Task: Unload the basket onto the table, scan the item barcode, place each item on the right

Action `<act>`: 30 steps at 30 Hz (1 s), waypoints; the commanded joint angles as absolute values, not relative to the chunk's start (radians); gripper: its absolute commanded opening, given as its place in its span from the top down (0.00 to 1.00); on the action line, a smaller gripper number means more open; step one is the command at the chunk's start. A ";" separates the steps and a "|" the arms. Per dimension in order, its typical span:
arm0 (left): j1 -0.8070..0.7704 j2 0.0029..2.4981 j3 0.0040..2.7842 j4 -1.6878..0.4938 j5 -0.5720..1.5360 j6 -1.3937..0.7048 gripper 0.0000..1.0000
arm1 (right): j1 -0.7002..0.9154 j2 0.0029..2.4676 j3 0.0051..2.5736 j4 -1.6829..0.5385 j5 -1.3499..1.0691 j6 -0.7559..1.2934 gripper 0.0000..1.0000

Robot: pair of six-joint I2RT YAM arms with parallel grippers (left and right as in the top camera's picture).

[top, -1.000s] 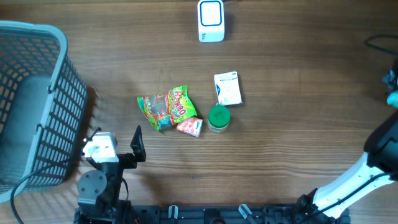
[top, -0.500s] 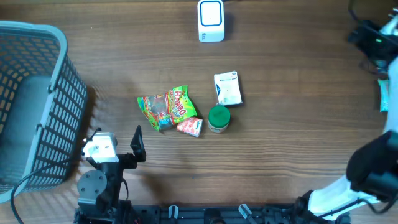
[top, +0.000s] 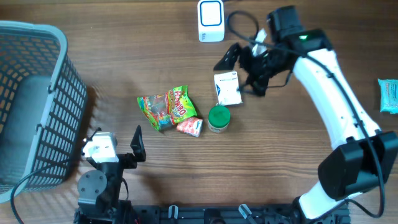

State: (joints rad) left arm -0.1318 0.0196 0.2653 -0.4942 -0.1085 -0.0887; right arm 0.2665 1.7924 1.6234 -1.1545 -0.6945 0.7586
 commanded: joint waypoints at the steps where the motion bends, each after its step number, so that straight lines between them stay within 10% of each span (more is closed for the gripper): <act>1: -0.137 0.014 0.258 -0.492 -0.125 -0.094 0.00 | 0.347 1.800 1.613 -1.306 -0.363 1.393 0.00; 10: -0.137 0.014 0.258 -0.492 -0.125 -0.094 0.00 | 0.545 1.872 1.608 -1.317 -0.269 1.862 0.00; 30: -0.137 0.014 0.258 -0.492 -0.125 -0.094 0.00 | 0.573 2.184 1.608 -1.208 -0.232 1.753 0.00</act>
